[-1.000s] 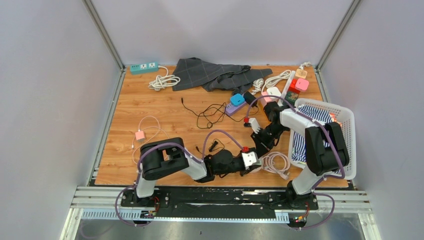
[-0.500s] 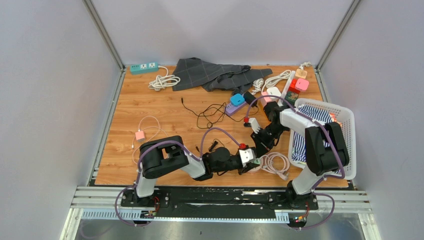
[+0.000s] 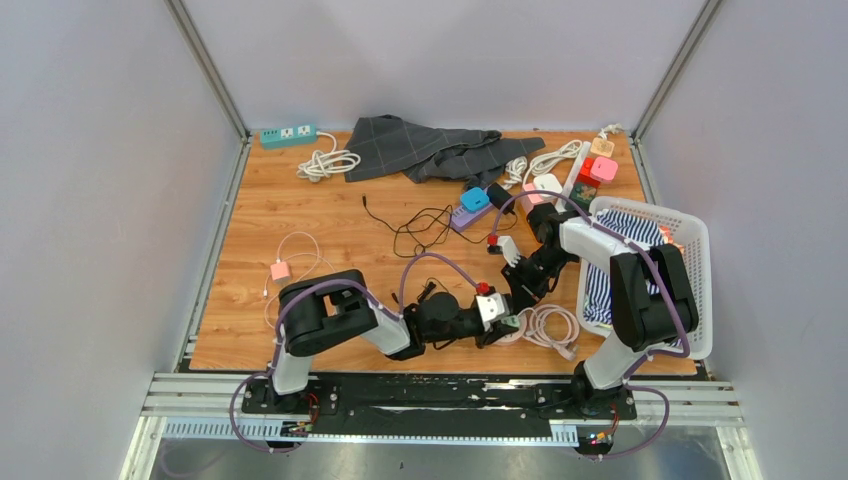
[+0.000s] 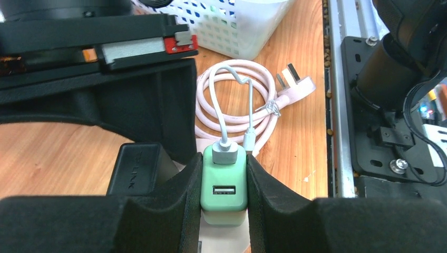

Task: Pull the plug off the socket
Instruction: Remove the plug from the socket.

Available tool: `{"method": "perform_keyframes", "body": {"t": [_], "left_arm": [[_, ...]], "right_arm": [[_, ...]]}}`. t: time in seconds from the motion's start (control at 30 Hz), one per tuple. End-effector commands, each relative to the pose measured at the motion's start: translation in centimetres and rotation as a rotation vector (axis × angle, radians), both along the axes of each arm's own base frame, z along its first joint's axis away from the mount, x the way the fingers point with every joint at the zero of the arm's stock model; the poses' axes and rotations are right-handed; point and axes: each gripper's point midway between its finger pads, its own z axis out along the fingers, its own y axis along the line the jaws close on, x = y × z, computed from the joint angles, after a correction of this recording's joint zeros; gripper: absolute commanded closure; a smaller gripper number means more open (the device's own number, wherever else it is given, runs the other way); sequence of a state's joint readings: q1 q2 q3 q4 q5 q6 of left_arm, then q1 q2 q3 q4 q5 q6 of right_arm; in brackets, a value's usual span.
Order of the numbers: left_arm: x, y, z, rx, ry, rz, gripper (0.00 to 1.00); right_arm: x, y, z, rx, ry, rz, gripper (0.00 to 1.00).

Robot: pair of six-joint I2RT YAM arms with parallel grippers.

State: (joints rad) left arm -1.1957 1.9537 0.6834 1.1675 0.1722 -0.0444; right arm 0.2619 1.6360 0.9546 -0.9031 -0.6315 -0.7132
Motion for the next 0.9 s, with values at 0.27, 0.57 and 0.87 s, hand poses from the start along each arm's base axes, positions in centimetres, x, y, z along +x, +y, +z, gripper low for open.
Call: {"method": "perform_keyframes", "body": {"t": [0.27, 0.57, 0.87], "left_arm": [[2.4, 2.4, -1.7, -0.005, 0.088, 0.092, 1.00], [1.5, 1.4, -3.6, 0.197, -0.127, 0.130, 1.00], [2.0, 2.1, -1.9, 0.004, 0.080, 0.056, 1.00]], "right_arm": [[-0.6, -4.4, -4.8, -0.242, -0.027, 0.102, 0.93], [-0.6, -4.4, -4.8, -0.242, -0.028, 0.101, 0.92], [-0.6, -4.4, -4.9, -0.242, -0.025, 0.104, 0.92]]}}
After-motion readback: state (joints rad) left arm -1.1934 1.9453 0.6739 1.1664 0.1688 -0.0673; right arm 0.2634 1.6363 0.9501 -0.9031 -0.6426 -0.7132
